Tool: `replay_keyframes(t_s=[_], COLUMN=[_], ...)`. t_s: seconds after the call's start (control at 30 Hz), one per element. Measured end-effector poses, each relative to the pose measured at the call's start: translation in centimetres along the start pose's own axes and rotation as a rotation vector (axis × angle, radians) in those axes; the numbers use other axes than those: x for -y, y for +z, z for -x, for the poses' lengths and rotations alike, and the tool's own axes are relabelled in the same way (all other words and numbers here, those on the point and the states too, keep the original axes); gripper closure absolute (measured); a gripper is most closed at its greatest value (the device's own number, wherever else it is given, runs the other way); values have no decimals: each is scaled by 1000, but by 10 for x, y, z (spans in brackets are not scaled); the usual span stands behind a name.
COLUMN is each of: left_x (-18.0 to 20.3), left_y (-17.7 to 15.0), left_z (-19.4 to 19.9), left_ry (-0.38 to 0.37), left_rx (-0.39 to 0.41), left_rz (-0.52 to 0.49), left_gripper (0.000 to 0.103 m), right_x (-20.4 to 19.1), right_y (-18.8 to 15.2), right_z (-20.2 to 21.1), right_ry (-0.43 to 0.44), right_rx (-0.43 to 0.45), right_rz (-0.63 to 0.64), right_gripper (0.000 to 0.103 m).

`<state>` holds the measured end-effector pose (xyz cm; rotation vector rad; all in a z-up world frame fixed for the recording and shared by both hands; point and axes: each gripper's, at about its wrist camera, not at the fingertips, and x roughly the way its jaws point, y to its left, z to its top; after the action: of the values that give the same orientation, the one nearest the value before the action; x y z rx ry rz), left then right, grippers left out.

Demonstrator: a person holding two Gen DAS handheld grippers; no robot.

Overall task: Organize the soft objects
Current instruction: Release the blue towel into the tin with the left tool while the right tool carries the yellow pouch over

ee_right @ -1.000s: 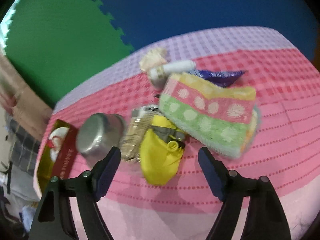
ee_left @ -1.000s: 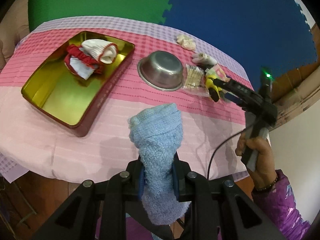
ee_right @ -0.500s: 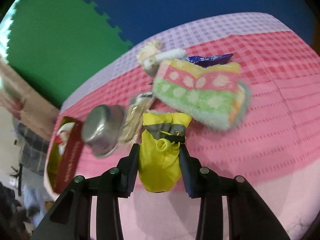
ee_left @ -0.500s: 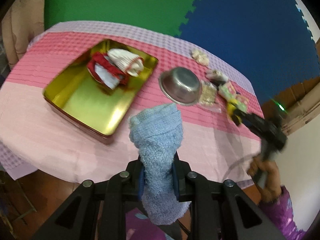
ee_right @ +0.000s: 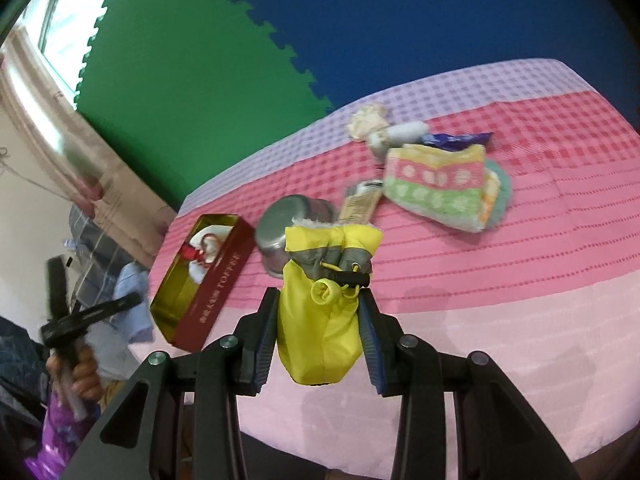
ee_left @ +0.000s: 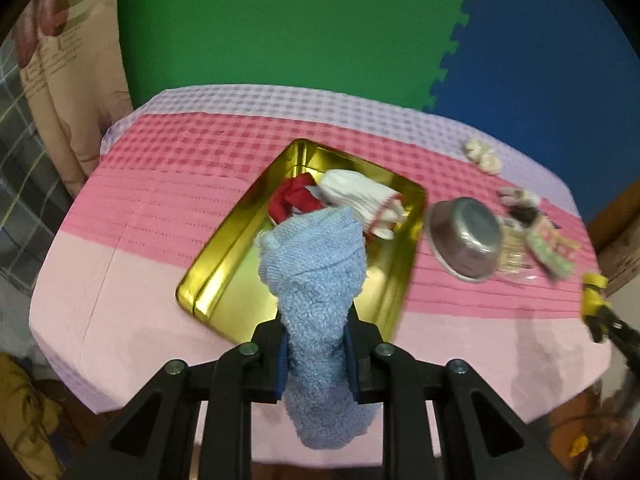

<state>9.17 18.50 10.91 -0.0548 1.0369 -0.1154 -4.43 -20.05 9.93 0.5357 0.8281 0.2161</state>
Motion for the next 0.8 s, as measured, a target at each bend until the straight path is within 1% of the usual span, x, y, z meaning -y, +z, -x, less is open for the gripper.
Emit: replay_keyframes(t_s=[0.07, 0.1, 0.13, 0.23, 0.43, 0.53, 0.57, 0.6, 0.63, 0.7, 0.73, 0.77, 0.8], left_x=[-6, -10, -11, -20, -25, -28, -27, -27, -26, -25, -26, -28, -29], left_y=[9, 14, 16, 26, 36, 37, 37, 37, 37, 37, 37, 38, 38], left_z=[-20, -32, -39, -63, -89, -98, -99, -101, -100, -96, -94, -93, -90], left_ry=[16, 19, 17, 41, 42, 38, 37, 38, 58, 103, 117, 104, 83], left_rx=[-11, -29, -38, -53, -69, -76, -77, -75, -56, -20, -11, -16, -20], left_rz=[-5, 1, 1, 6, -14, -22, -25, -35, -56, -88, -98, -89, -76], left_gripper=[81, 81, 81, 81, 81, 80, 77, 77, 73, 64, 55, 50, 50], right_x=[-6, -8, -10, -12, -10, -11, -12, -14, -16, -21, -24, -26, -29], right_y=[1, 1, 2, 1, 1, 0, 0, 0, 0, 0, 0, 0, 0], right_z=[-3, -4, -5, -8, -18, -23, -23, -24, -25, -26, -27, -28, -29], right_ry=[8, 6, 3, 0, -16, -5, -5, -3, -2, 2, 5, 8, 12], right_rx=[-4, -6, -8, -15, -35, -49, -53, -56, -58, -63, -65, -68, -72], right_rz=[14, 19, 26, 32, 34, 25, 27, 33, 39, 51, 55, 60, 66], right_gripper=[67, 67, 67, 67, 67, 67, 67, 67, 67, 67, 67, 67, 67])
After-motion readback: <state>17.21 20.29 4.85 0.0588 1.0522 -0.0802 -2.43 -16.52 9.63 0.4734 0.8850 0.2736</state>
